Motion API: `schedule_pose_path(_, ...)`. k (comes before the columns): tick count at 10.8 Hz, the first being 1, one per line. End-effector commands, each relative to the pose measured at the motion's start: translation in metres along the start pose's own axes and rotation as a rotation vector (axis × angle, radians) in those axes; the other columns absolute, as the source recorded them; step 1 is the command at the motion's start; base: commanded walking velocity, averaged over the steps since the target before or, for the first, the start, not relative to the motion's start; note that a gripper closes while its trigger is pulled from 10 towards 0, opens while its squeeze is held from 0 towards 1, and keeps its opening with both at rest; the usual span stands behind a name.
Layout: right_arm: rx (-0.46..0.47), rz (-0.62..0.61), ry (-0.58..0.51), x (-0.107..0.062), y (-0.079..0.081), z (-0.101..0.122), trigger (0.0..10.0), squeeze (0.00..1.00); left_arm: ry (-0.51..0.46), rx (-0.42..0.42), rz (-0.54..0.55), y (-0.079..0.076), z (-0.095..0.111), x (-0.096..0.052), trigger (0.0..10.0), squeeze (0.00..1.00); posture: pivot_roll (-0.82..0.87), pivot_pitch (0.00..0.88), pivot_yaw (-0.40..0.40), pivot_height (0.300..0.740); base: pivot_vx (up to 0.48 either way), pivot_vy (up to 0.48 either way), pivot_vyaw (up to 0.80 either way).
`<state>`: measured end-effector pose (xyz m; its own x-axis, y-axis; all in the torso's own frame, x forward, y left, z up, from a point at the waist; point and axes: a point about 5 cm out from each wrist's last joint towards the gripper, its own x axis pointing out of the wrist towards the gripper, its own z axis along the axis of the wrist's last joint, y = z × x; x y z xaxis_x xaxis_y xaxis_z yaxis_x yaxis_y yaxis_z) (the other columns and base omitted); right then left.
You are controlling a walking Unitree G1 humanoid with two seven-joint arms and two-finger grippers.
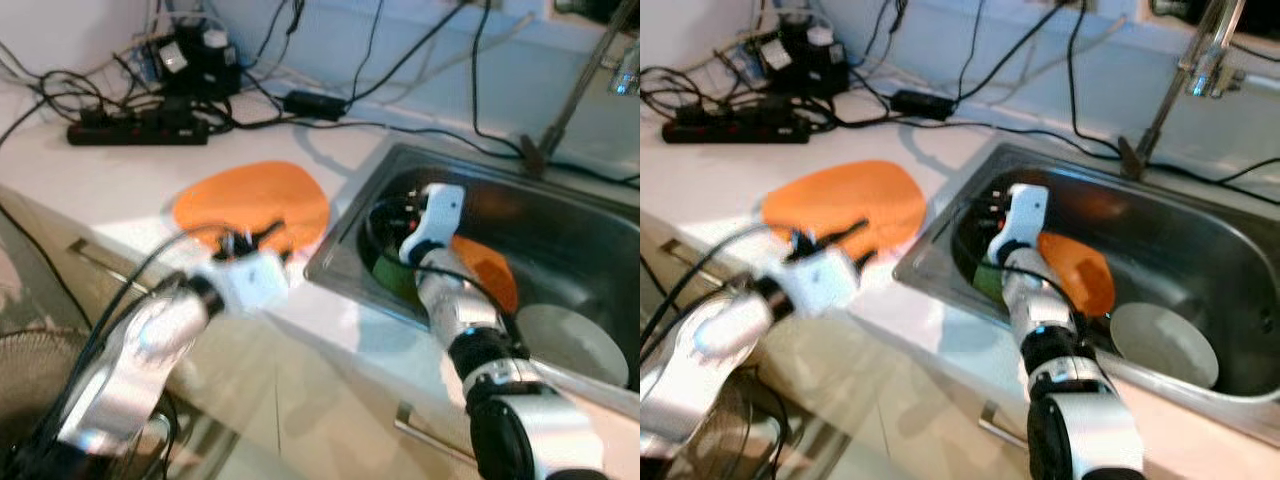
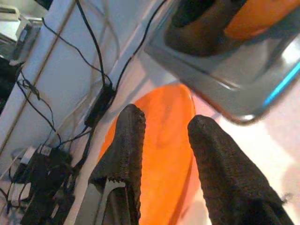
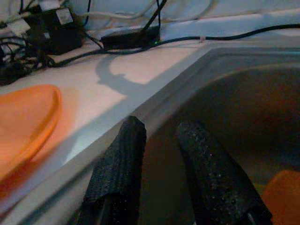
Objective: Kitchen organization
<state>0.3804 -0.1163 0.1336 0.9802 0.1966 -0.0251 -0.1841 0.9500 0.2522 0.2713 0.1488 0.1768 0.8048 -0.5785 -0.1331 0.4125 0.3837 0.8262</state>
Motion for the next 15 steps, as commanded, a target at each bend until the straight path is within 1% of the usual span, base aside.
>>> schedule_pose_path(1,0.006,0.000,-0.005,-0.001,-0.001,0.002,10.0,0.00,0.006,0.030,-0.043,-0.001,0.003,-0.006,10.0,0.00,0.31,0.013,-0.049,0.740,0.000,0.000,0.00)
schedule_pose_path(2,0.009,-0.002,-0.001,-0.001,-0.001,0.002,10.0,0.00,0.038,0.042,-0.083,-0.003,-0.001,-0.013,10.0,0.00,0.32,0.010,-0.048,0.740,0.000,0.000,0.00)
schedule_pose_path(3,0.014,-0.004,0.001,-0.001,-0.002,0.001,10.0,0.00,0.063,0.069,-0.101,-0.003,-0.005,-0.015,10.0,0.00,0.32,0.007,-0.048,0.740,0.000,0.000,0.00)
schedule_pose_path(4,0.017,-0.004,0.004,-0.001,-0.001,0.001,10.0,0.00,0.091,0.114,-0.117,-0.001,-0.008,-0.016,10.0,0.00,0.31,0.005,-0.046,0.740,0.000,0.000,0.00)
schedule_pose_path(5,0.017,-0.003,0.007,-0.001,-0.001,0.001,10.0,0.00,0.103,0.126,-0.117,0.001,-0.010,-0.016,10.0,0.00,0.31,0.002,-0.045,0.740,0.000,0.000,0.00)
schedule_pose_path(7,0.016,-0.005,0.009,-0.002,-0.001,0.001,10.0,0.00,0.154,0.205,-0.115,0.008,-0.016,-0.013,10.0,0.00,0.31,0.000,-0.043,0.740,0.000,0.000,0.00)
schedule_pose_path(8,0.014,-0.002,0.009,-0.002,-0.001,0.001,10.0,0.00,0.169,0.227,-0.123,0.008,-0.019,-0.013,10.0,0.00,0.31,0.000,-0.041,0.740,0.000,0.000,0.00)
schedule_pose_path(10,0.011,-0.001,0.010,-0.002,-0.001,0.002,10.0,0.00,0.199,0.257,-0.135,0.011,-0.023,-0.011,10.0,0.00,0.30,0.002,-0.040,0.740,0.000,0.000,0.00)
schedule_pose_path(12,0.008,-0.007,0.009,-0.003,-0.004,0.003,10.0,0.00,0.224,0.285,-0.162,0.014,-0.027,-0.009,10.0,0.00,0.29,0.013,-0.036,0.740,0.000,0.000,0.00)
schedule_pose_path(15,0.010,-0.018,0.008,-0.004,-0.007,0.004,10.0,0.00,0.241,0.341,-0.212,0.013,-0.031,0.001,10.0,0.00,0.27,0.017,-0.029,0.740,0.000,0.000,0.00)
